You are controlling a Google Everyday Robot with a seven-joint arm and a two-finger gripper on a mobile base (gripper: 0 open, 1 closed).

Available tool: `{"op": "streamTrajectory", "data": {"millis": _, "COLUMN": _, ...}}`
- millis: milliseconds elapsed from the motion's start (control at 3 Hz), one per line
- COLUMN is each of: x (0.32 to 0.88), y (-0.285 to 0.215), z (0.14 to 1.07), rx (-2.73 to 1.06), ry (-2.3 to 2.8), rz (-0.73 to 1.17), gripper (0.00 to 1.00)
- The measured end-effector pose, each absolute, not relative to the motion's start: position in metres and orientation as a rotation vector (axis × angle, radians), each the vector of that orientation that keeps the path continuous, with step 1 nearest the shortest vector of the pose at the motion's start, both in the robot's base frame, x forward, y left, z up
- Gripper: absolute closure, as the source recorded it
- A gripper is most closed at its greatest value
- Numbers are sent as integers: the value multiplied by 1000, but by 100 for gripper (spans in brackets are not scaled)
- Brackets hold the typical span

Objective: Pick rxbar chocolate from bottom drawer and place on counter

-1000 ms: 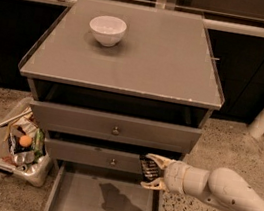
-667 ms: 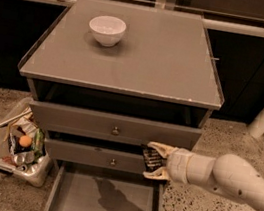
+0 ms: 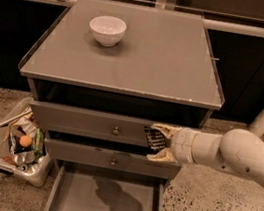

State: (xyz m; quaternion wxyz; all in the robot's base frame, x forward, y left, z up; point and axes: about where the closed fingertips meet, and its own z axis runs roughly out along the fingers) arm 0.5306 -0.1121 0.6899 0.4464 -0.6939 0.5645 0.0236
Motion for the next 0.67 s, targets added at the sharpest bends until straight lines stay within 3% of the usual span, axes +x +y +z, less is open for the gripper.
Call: {"op": "streamTrajectory", "data": {"millis": 667, "x": 528, "y": -114, "z": 799, "rx": -1769, "ry": 1243, "rz": -71, "gripper": 100}}
